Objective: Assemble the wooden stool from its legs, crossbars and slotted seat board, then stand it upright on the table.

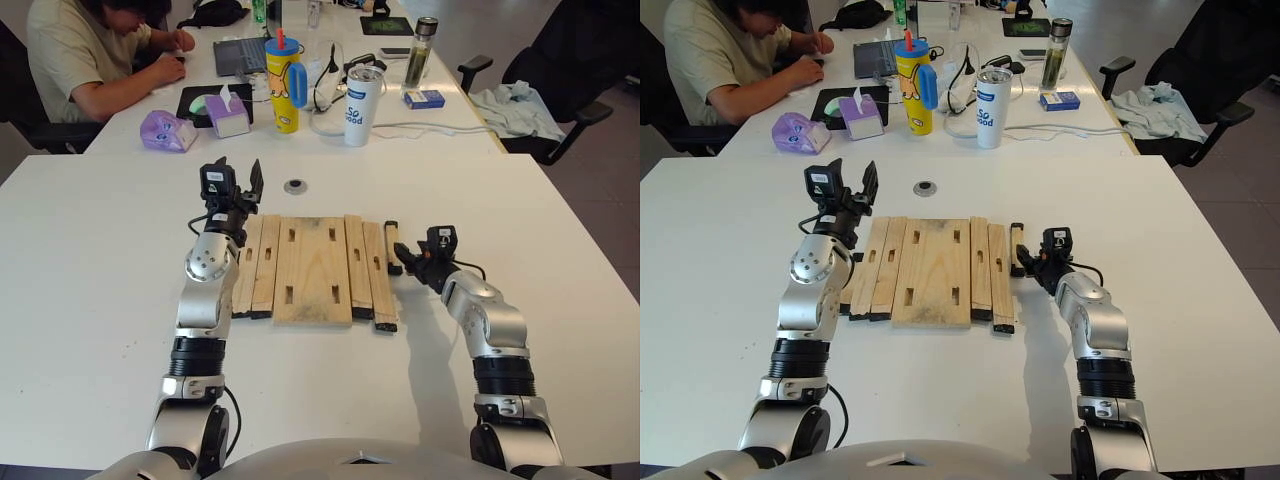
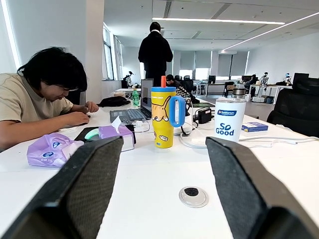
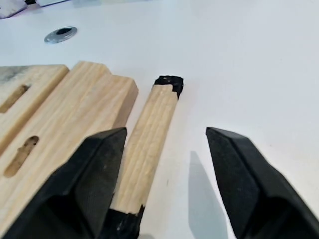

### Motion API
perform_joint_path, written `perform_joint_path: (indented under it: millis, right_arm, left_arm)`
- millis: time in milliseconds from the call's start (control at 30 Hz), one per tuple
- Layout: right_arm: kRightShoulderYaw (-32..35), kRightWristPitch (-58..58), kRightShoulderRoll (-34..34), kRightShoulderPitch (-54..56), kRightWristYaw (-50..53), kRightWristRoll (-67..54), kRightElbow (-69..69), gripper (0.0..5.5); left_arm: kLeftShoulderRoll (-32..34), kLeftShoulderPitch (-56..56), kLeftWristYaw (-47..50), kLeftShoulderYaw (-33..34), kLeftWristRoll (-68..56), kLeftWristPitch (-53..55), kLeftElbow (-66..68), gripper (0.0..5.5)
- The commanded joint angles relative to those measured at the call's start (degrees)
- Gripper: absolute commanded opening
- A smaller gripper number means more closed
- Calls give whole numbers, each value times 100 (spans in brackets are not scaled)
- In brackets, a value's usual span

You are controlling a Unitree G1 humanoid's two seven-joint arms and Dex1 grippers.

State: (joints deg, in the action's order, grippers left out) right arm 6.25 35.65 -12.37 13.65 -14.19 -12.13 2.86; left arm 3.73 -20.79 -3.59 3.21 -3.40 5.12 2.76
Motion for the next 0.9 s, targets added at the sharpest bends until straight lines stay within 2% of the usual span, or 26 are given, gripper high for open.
perform_joint_path:
  millis: [33, 367, 633, 900]
  right_arm:
    - [-163, 189, 99, -166, 33, 19, -2, 296]
    - [-586, 589, -92, -154, 426, 599, 65, 296]
    - [-424, 1310, 96, 98, 748, 515, -808, 296]
    - [-623, 1012, -239, 271, 441, 694, 141, 296]
  left_arm:
    - [1, 2, -35, -37, -17, 64, -43, 308]
    - [19, -38, -45, -25, -24, 107, -45, 308]
    - [7, 1, 9, 1, -6, 105, -50, 308]
    - [-19, -58, 49, -3, -5, 72, 30, 308]
